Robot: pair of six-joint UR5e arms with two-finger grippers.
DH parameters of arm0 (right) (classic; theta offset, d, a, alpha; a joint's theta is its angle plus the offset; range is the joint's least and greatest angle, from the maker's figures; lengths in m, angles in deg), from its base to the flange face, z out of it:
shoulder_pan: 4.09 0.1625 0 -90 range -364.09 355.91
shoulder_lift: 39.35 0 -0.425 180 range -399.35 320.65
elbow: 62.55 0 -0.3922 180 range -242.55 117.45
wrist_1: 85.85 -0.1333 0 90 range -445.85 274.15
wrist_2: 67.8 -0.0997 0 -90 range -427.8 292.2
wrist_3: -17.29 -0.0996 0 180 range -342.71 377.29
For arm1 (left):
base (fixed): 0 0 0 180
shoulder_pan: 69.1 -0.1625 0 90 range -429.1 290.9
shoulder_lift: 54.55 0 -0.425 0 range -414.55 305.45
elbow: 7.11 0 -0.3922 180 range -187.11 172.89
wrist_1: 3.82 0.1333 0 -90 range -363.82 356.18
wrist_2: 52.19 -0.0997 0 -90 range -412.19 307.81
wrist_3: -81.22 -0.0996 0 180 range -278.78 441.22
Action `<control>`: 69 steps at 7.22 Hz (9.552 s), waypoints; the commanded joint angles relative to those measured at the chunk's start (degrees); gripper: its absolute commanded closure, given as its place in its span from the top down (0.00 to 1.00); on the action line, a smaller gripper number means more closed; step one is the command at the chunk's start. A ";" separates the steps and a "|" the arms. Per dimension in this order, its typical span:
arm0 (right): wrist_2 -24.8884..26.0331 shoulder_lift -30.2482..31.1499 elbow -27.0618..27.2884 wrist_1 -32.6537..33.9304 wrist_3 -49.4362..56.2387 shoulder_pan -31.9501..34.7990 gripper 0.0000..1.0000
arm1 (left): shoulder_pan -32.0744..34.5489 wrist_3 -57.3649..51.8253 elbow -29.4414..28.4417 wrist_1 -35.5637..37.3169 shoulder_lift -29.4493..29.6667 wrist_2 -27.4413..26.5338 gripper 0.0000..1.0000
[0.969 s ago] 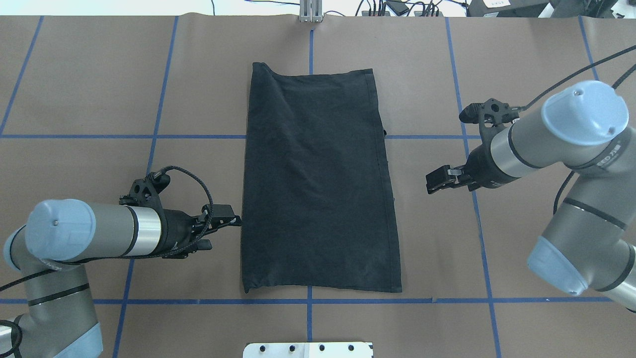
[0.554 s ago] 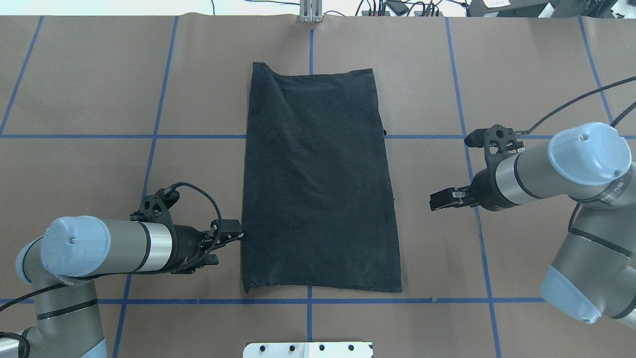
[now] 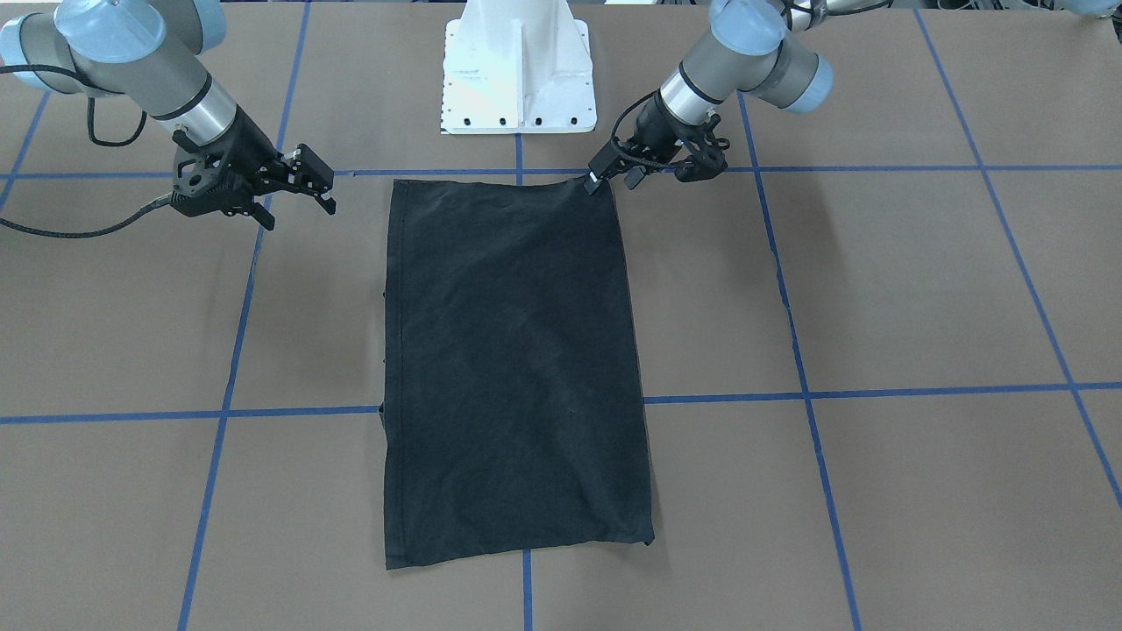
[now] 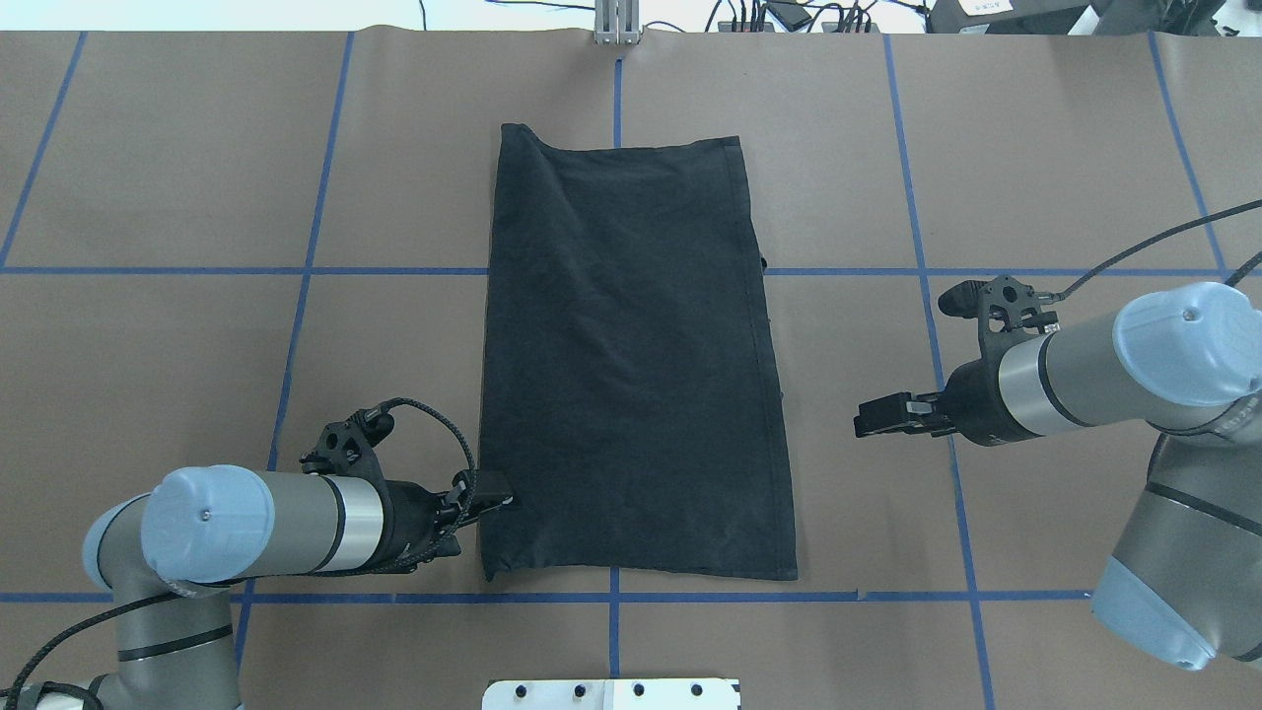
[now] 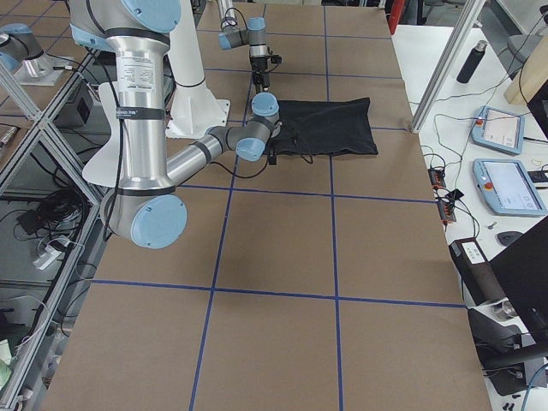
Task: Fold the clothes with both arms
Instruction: 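Move the left gripper to the shirt's near corner while the right gripper follows, then grasp the near corner with the left gripper while the right gripper approaches, then grasp the other near corner of the shirt with the right gripper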
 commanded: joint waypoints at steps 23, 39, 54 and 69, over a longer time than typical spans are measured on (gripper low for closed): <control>11.39 -11.03 -0.77 14.74 -23.97 -17.22 1.00 | -1.36 -0.05 4.44 3.68 1.60 0.35 0.00; 11.50 -15.08 -7.01 15.02 -23.35 -18.03 0.41 | -1.63 1.18 4.44 3.67 1.68 0.27 0.00; 11.15 -14.37 -5.52 17.99 -23.61 -17.85 0.87 | -1.45 1.62 4.61 3.67 1.68 0.27 0.00; 11.42 -15.25 -5.96 19.68 -24.05 -19.70 0.35 | -1.45 1.71 4.61 3.67 1.60 0.18 0.00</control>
